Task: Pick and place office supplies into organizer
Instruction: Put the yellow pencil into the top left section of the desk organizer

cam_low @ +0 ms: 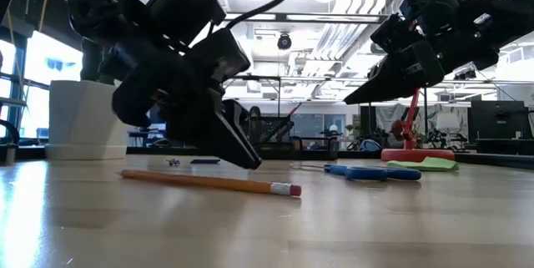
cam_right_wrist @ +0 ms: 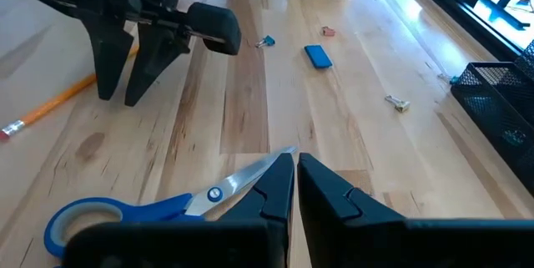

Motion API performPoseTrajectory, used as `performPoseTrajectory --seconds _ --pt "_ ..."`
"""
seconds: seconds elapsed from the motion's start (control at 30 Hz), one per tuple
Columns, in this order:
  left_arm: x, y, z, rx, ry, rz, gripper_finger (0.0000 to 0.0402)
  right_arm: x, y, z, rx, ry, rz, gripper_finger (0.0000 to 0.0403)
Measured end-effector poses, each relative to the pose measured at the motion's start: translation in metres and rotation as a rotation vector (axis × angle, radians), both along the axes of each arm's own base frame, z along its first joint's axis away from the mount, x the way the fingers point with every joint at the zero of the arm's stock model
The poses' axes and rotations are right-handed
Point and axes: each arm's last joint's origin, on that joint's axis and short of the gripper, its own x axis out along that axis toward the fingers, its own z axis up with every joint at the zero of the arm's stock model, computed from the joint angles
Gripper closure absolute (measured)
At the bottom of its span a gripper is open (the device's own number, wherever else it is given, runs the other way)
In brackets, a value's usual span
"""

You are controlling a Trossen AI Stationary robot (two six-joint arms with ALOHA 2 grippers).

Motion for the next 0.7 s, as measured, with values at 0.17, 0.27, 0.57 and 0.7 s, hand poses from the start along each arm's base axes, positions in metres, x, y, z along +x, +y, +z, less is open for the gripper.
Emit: performPoseTrajectory --seconds 0.17,0.27,0.57,0.7 --pt "0.0 -0.003 0.003 -0.075 -0.009 -0.098 0.0301 0.0 0.0 0.0 -0.001 0.0 0.0 0.0391" --pt "-0.002 -0.008 0.003 -0.155 0.003 -0.203 0.0302 0.0 0.0 0.0 -0.001 0.0 0.0 0.0391" --pt "-0.005 -0.037 -0.002 -0.025 0.011 -0.156 0.03 0.0 0.005 -0.001 0.059 0.013 0.003 0.0391" --pt "-0.006 -0.047 -0.007 0.004 0.016 -0.153 0.03 0.0 0.015 -0.003 0.061 0.036 0.035 0.0391"
